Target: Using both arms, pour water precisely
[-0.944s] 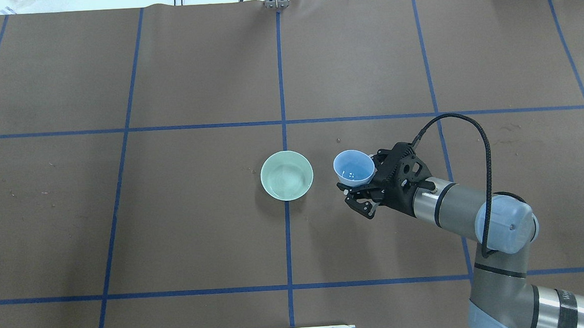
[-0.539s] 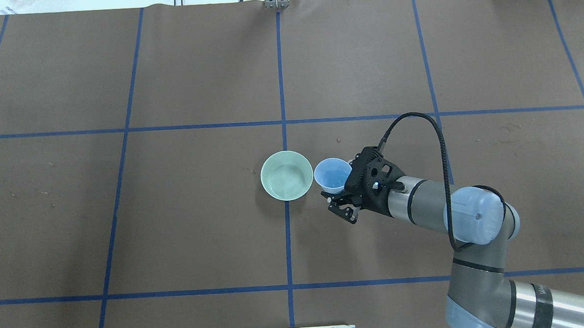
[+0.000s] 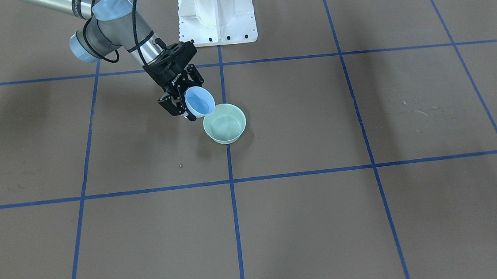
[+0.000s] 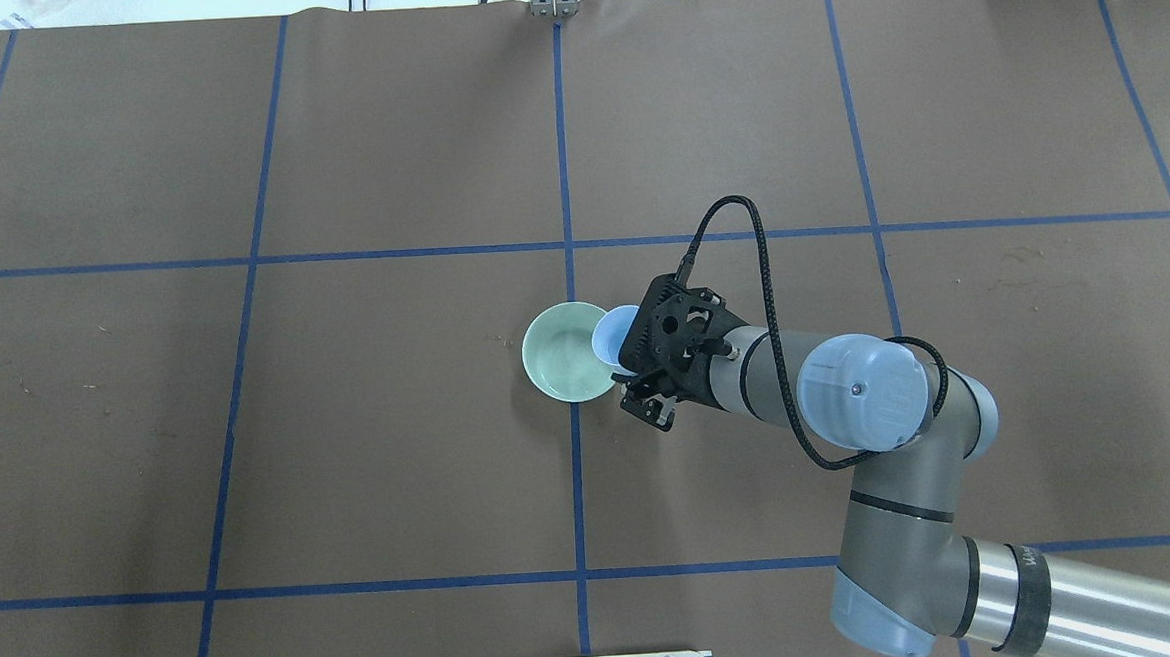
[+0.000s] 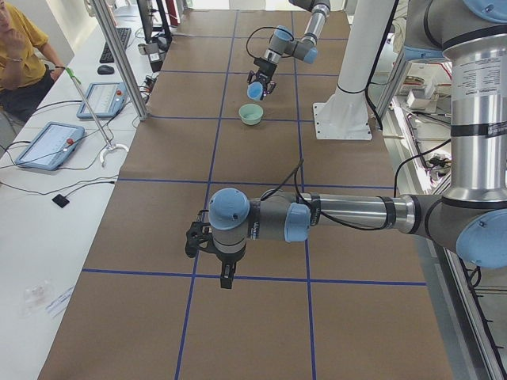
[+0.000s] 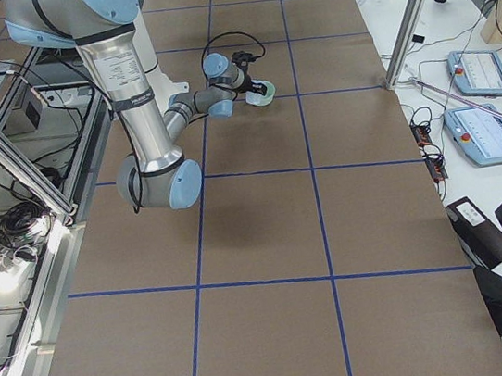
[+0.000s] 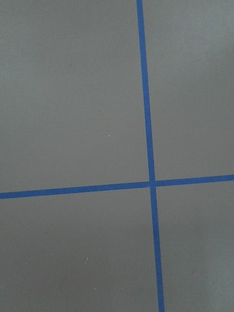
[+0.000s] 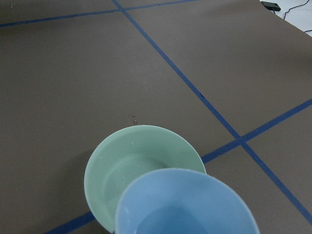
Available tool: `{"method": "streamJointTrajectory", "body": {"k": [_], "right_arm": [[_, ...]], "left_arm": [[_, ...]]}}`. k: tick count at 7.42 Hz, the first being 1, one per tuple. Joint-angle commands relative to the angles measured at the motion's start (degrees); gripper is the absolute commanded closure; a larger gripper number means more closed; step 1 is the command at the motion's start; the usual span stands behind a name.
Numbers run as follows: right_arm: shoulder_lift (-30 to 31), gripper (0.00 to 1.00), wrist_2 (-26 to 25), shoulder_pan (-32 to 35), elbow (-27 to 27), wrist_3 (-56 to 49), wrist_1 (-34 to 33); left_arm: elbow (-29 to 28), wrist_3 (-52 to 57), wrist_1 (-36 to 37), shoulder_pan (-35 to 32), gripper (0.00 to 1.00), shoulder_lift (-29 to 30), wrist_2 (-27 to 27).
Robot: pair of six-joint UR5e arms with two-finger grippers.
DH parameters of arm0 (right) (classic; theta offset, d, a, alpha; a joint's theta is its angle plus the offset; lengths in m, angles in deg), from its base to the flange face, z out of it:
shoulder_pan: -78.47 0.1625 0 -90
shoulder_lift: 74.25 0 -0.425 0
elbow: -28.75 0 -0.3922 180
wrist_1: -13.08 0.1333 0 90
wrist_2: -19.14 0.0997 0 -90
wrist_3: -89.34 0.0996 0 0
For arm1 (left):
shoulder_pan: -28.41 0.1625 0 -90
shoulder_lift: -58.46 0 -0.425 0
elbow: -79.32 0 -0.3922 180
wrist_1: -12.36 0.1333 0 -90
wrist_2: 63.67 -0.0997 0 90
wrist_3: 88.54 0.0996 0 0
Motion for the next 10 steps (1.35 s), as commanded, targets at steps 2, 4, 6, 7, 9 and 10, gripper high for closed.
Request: {"method": "streamJointTrajectory", "body": {"k": [2,4,6,7,9,10], "right_arm": [[-3.8,1.00,3.9,1.5,-1.3,-0.7,-11.4],[-5.2,1.00,4.0,1.5,-1.4,-0.8,-16.6],[-6.0,1.00,4.4,1.5,-2.4,-0.8,-22.3],[-6.9,1.00,4.9,1.5,-2.6,-0.8,-25.0],[-8.0,1.00,5.1,1.5,-2.5,-1.0,-28.3],[-8.9,1.00,5.2,1.5,-2.4,-1.0,-30.1]], "left_arm": [[-0.5,0.0,0.0,0.0,0.00,-0.1,0.0],[-0.5,0.0,0.0,0.0,0.00,-0.7,0.0],[-0.5,0.0,0.0,0.0,0.00,-0.8,0.0],[-0.5,0.0,0.0,-0.2,0.00,-1.2,0.0],[-0.5,0.0,-0.1,-0.3,0.00,-1.4,0.0],[-0.5,0.0,-0.1,-0.3,0.00,-1.4,0.0]]}}
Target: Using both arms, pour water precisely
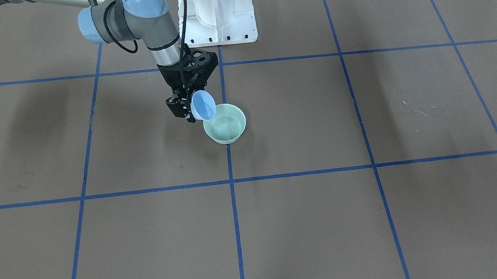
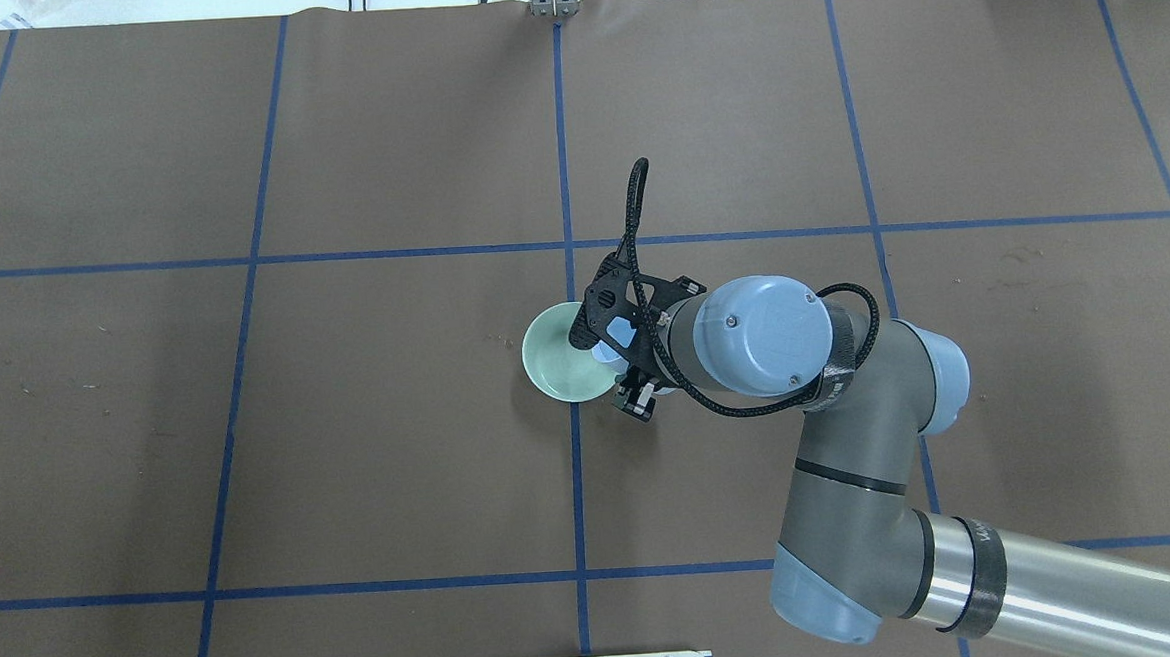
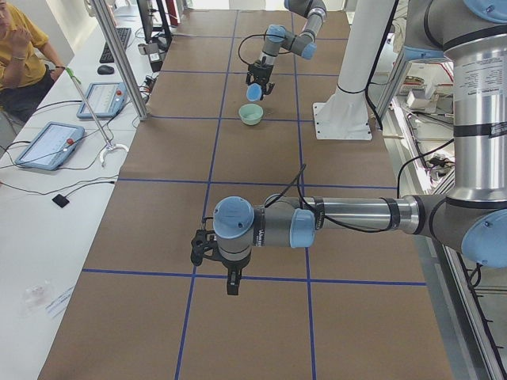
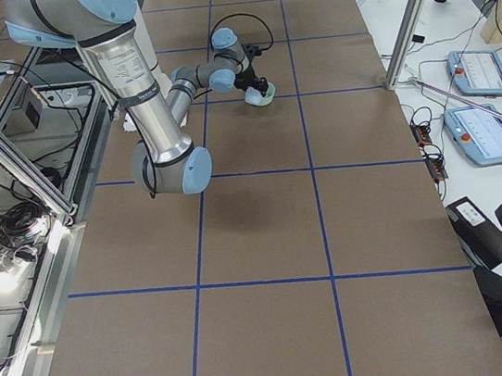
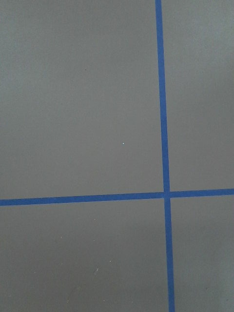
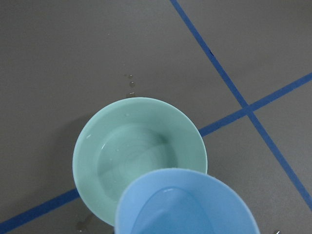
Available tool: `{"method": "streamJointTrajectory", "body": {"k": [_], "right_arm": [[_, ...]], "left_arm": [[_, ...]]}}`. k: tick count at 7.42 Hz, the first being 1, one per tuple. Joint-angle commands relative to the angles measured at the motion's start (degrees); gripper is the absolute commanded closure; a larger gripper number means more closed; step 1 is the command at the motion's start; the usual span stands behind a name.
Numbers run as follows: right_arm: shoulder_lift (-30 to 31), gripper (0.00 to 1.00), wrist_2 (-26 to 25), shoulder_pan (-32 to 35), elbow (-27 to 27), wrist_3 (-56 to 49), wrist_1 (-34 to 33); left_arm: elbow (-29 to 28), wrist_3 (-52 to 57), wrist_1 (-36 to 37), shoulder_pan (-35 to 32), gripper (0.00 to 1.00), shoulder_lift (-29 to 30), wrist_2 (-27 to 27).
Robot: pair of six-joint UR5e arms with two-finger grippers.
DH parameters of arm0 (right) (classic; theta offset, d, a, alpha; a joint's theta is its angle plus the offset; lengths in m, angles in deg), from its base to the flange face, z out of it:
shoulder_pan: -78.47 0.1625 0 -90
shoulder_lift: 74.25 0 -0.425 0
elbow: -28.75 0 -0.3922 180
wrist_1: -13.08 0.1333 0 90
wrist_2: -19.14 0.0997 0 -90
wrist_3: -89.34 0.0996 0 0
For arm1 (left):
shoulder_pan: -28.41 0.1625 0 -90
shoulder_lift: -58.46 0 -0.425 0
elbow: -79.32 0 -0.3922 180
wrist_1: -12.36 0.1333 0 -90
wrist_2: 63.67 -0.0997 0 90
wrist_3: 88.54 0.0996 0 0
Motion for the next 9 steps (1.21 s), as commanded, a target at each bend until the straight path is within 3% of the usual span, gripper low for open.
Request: {"method": "streamJointTrajectory", "body": {"k": [1,9], "right_arm": [[-2.6,1.00,0.2,0.0,0.1,-0.5,-4.7],[-5.4,1.00,0.4,0.0,0.5,-0.9,-11.2]], "left_arm": [[0.0,0.0,0.1,-0.2,0.00,-0.1,0.0],[0.0,0.0,0.1,-0.6,0.00,-0.7,0.0]]}}
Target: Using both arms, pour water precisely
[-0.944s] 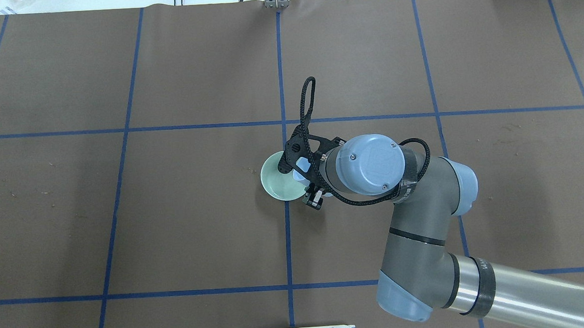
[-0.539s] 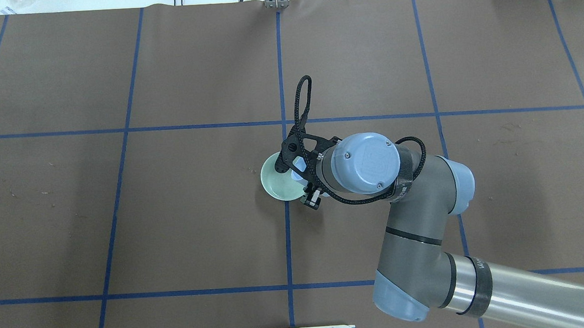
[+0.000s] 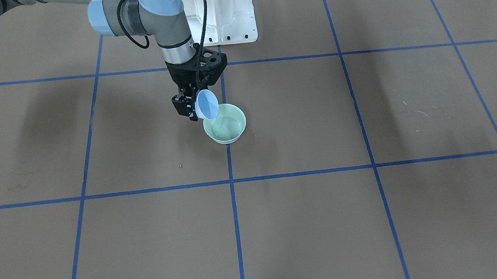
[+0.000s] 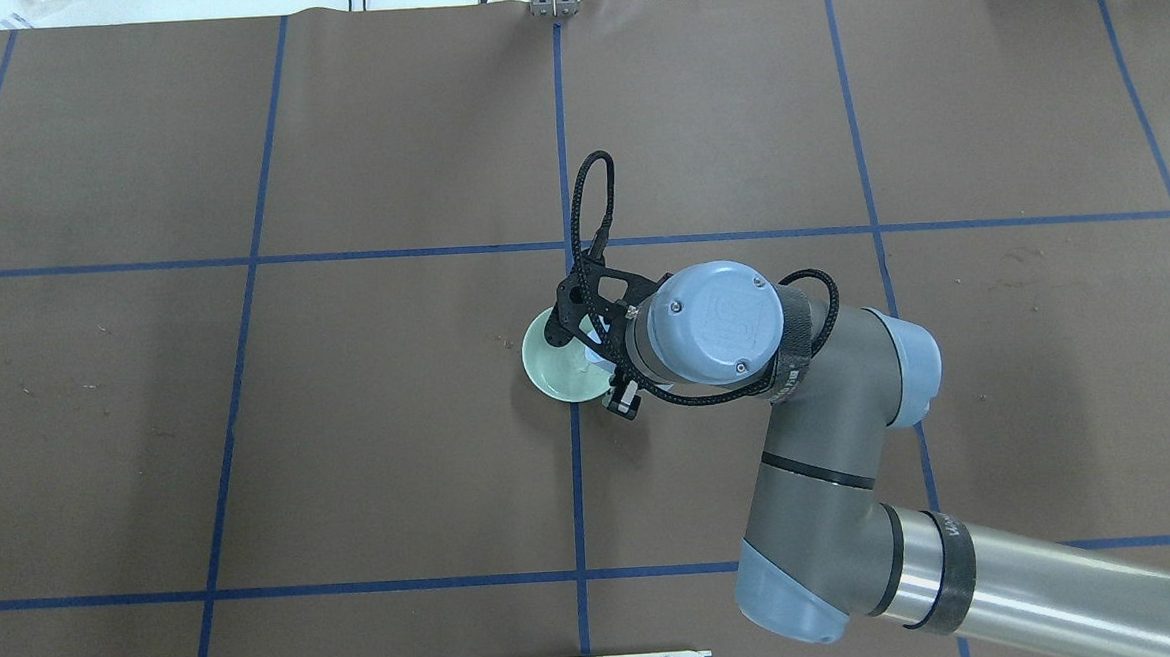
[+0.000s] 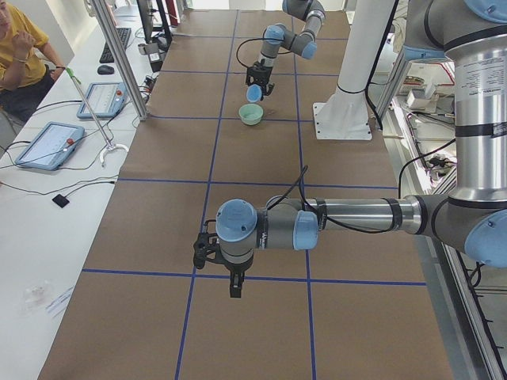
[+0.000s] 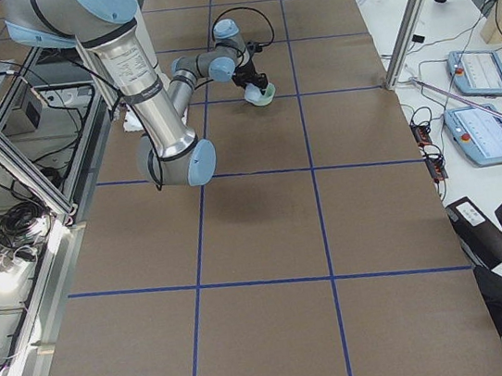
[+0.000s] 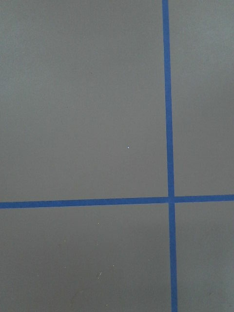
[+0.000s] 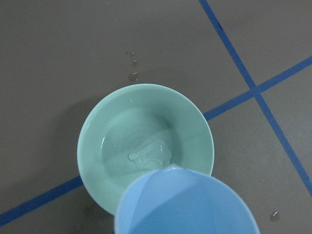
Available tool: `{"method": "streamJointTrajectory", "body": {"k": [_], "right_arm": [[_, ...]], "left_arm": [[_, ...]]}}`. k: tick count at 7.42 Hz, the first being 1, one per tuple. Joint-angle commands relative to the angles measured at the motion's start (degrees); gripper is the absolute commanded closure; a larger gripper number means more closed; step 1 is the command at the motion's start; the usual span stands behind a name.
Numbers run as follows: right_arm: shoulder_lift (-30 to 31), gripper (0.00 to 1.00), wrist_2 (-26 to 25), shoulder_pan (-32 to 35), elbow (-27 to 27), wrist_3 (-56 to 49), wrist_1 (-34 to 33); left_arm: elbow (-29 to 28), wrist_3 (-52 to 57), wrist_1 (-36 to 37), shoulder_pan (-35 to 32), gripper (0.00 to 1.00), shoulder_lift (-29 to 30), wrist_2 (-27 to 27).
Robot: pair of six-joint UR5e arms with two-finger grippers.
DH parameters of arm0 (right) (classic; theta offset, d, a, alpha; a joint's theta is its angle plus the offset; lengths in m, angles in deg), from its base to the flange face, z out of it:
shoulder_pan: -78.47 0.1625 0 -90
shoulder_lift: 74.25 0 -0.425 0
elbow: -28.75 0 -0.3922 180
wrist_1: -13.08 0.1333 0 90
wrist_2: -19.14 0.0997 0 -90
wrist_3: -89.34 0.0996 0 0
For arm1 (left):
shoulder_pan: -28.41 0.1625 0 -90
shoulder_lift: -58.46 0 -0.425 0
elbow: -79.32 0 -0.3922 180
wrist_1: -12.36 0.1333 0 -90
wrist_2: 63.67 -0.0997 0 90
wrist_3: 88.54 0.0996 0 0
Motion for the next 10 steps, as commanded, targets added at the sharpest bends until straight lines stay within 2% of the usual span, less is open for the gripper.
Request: {"method": "streamJointTrajectory", "body": {"k": [1,7,10], "right_arm": [[-1.5,1.00,0.0,0.0,0.0,-0.1,-3.0],[-2.0,1.00,-0.1,0.0,0.2,-1.4,-3.9],[-1.9,1.00,-0.1,0.2,0.1,-0.6,0.4]], "left_arm": [[0.0,0.0,0.0,-0.1,0.00,0.0,0.0],[-0.1,0.0,0.0,-0.1,0.00,0.0,-0.1],[-0.1,0.0,0.0,-0.1,0.00,0.0,-0.1]]}}
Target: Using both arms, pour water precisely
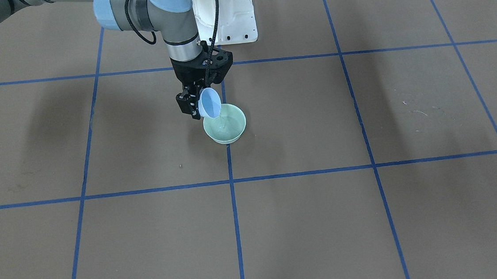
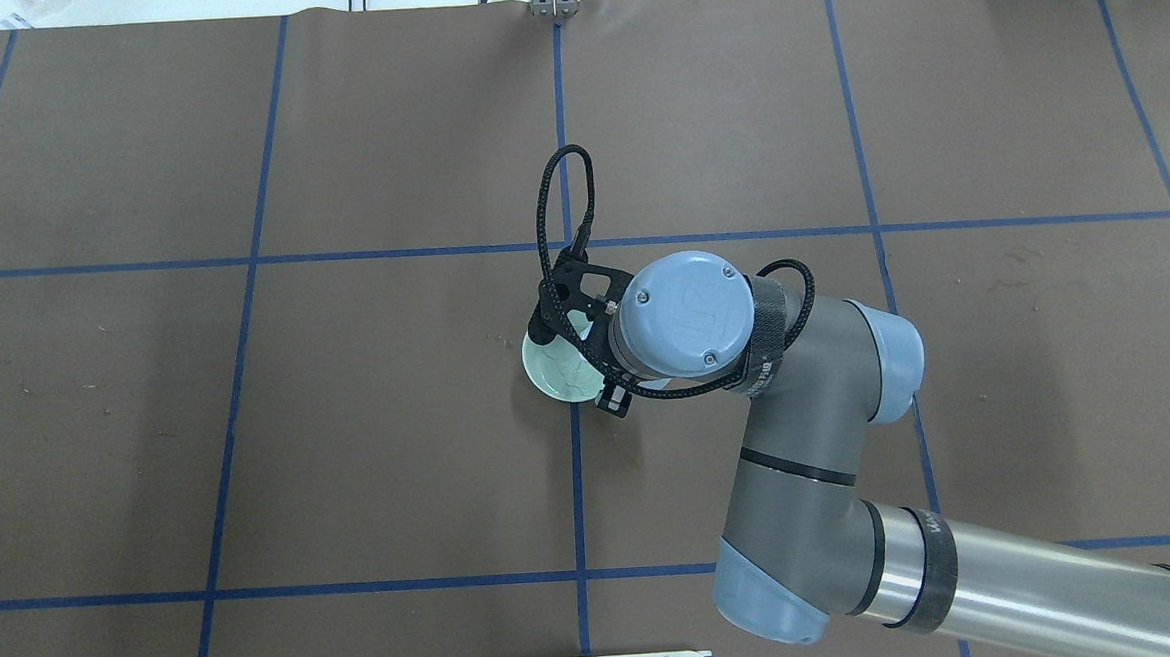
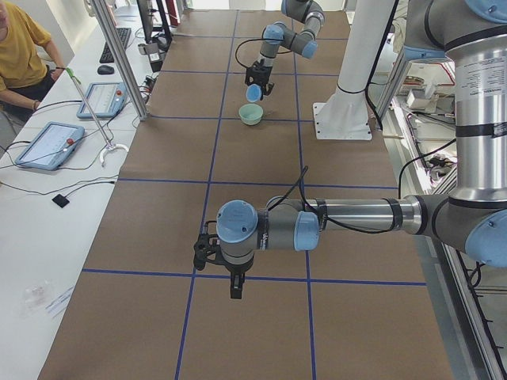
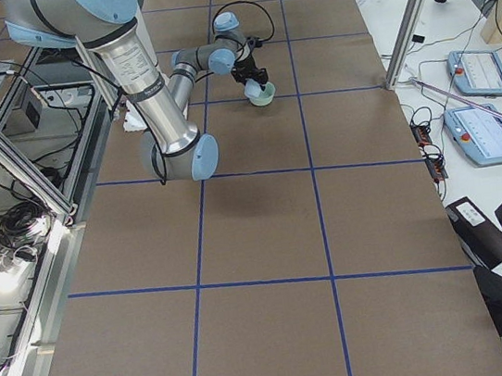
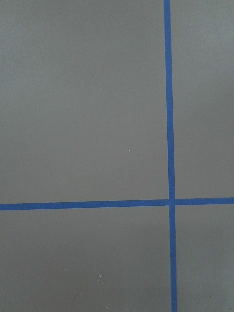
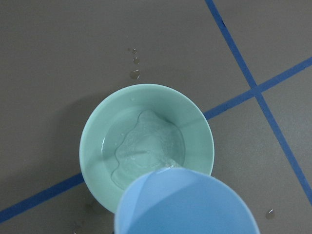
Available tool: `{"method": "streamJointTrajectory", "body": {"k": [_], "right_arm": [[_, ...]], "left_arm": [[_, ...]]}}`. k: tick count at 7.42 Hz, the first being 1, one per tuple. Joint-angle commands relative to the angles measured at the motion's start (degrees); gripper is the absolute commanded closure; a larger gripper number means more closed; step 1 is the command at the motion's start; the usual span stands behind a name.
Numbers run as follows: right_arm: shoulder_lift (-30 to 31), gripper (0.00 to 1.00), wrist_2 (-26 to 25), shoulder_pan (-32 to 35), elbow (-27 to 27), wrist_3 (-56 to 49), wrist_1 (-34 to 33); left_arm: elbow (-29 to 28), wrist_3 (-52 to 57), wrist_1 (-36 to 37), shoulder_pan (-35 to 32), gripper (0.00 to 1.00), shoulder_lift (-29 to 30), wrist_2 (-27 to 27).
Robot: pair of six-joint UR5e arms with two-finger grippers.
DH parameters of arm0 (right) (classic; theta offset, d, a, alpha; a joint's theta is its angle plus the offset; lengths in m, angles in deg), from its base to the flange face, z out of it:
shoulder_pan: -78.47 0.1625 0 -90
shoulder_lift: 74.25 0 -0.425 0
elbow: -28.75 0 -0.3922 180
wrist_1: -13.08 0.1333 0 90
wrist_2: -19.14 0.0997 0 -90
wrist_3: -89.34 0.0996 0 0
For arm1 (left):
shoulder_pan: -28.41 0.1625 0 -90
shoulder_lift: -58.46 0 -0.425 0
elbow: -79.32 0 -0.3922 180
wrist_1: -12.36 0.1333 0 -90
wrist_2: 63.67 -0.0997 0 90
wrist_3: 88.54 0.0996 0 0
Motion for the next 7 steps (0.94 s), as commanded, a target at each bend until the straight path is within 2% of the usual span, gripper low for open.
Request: {"method": "streamJointTrajectory", "body": {"k": [1,3,6,7], "right_arm": [[0.2,1.00,0.1,0.2,0.1,0.9,4.1],[0.7,1.00,2.5,1.6,0.0,2.2,8.8],[3.4,1.00,2.9,3.2,0.0,14.1,18.4],[4.6,1.00,2.9,5.3,-0.3,16.2,19.5]], "left_arm": [[0.0,0.0,0.0,0.0,0.00,0.0,0.0],[0.1,0.0,0.0,0.0,0.00,0.0,0.0],[0.1,0.0,0.0,-0.1,0.00,0.0,0.3],[0.1,0.0,0.0,-0.1,0.00,0.0,0.5]]}}
